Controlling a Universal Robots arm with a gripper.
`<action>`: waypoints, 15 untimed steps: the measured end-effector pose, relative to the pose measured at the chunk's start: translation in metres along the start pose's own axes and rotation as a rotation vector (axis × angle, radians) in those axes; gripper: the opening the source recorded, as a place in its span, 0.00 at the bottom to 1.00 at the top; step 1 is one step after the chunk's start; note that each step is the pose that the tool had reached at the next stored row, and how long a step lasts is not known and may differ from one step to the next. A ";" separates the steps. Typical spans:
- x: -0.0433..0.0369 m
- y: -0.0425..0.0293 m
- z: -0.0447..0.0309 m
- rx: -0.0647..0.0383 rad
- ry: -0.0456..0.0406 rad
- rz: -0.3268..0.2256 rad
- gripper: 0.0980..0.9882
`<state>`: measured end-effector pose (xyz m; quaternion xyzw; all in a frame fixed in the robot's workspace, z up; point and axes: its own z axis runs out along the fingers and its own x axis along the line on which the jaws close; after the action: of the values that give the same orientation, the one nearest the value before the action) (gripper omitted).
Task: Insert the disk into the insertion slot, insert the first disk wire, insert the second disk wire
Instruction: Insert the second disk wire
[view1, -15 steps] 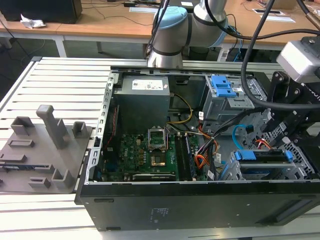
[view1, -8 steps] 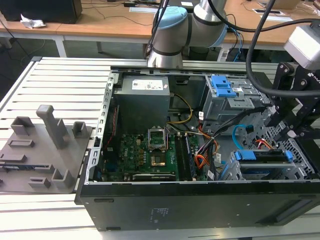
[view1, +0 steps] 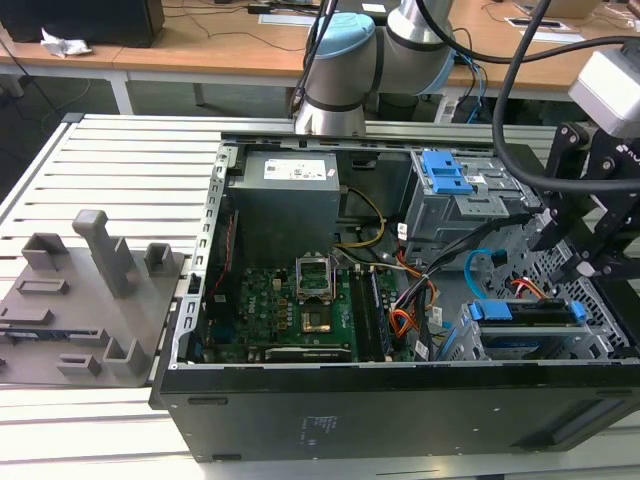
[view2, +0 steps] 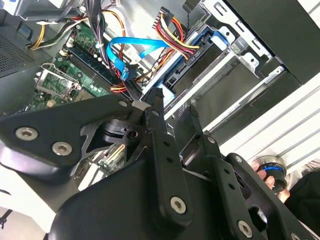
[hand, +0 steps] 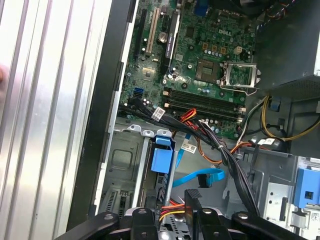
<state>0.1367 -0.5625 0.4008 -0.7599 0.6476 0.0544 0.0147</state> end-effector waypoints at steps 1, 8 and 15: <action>0.0000 0.0000 -0.0001 0.000 0.0000 0.000 0.37; -0.0001 0.0000 -0.0005 0.000 0.0001 -0.002 0.45; 0.0000 0.0000 -0.0004 -0.013 0.0063 -0.128 0.45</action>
<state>0.1367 -0.5625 0.4013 -0.7999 0.5974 0.0551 0.0112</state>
